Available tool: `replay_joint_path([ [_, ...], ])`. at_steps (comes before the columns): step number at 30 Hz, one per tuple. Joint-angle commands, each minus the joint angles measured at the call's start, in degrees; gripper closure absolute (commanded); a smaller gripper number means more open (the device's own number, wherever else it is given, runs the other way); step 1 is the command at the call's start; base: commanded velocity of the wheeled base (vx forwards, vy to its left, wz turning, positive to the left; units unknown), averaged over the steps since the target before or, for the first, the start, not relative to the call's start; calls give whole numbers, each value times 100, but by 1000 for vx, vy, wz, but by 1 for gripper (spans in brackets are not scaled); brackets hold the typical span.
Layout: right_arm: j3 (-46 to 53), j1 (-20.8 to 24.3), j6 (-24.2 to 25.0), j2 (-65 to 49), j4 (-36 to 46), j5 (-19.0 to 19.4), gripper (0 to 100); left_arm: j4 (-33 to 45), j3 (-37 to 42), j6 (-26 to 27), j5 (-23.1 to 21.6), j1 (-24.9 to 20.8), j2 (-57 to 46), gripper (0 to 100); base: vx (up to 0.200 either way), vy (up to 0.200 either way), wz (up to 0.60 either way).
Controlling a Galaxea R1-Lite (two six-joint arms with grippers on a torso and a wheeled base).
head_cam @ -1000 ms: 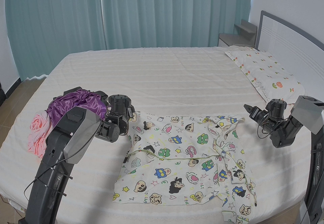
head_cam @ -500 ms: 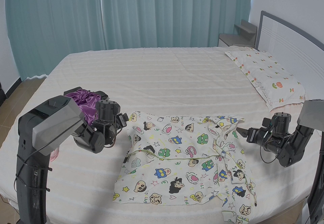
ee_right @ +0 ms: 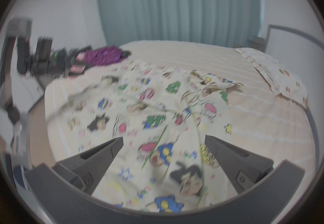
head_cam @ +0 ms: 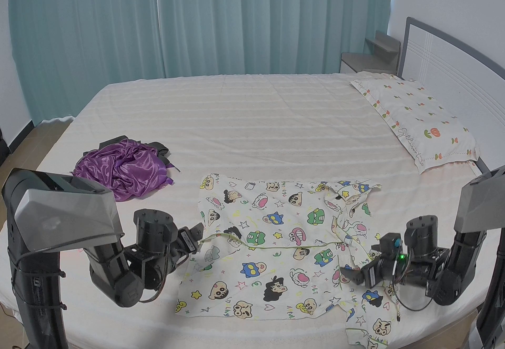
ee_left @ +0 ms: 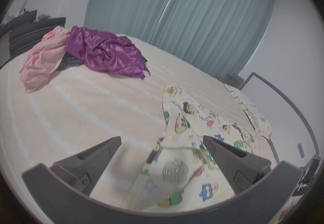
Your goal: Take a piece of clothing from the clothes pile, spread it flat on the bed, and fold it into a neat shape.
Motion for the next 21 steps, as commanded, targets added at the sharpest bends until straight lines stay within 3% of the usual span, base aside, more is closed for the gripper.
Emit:
replay_joint_path([
  [1,509,352,-349,131,-83,-375,0,-231,364,-220,-27,-334,-17,0,0,0,0],
  [7,360,325,-410,158,-92,-673,0,-231,364,-211,-18,-352,0,0,0,0,0],
  [12,245,299,-463,228,-83,-709,0,-231,364,-211,26,-352,0,0,0,0,0],
  [17,-220,-35,-568,553,-4,-797,0,-231,338,-211,131,-352,18,0,0,0,0],
  [18,-229,-53,-568,588,-4,-797,100,-231,329,-211,131,-352,18,0,0,0,0],
  [21,-247,-97,-568,588,5,-805,100,-239,329,-211,131,-343,27,0,0,0,0],
])
